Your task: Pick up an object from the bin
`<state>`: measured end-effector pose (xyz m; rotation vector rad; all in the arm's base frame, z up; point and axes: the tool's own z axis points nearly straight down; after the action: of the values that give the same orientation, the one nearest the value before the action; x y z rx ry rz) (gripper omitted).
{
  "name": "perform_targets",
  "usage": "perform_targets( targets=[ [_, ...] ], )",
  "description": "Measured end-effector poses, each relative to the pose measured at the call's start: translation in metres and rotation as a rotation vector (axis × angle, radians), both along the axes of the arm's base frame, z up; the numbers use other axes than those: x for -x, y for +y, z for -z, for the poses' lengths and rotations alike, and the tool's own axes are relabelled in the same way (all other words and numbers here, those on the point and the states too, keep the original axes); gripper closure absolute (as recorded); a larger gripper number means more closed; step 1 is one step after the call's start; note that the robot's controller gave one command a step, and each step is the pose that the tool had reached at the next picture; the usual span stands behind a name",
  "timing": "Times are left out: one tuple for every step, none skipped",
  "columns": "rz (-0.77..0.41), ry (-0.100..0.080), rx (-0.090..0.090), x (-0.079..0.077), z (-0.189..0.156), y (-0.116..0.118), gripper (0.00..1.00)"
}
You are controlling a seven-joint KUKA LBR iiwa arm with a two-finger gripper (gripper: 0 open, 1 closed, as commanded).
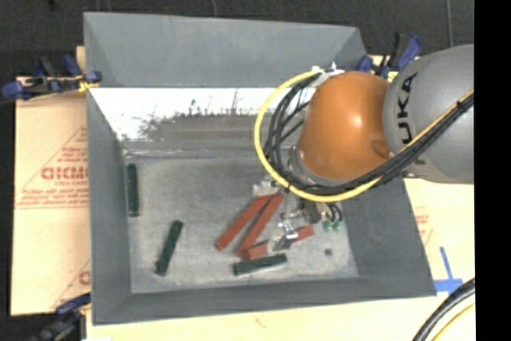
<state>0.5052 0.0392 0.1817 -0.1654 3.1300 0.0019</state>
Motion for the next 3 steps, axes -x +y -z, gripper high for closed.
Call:
perform_targets(
  targets=[
    [-0.100,0.010,0.002,-0.023,0.034,-0.018,0.00],
    [-0.287,-0.006,0.004,-0.016,0.079,-0.026,0.00],
    [-0.352,-0.014,0.011,-0.009,0.101,0.017,1.00]
  ],
)
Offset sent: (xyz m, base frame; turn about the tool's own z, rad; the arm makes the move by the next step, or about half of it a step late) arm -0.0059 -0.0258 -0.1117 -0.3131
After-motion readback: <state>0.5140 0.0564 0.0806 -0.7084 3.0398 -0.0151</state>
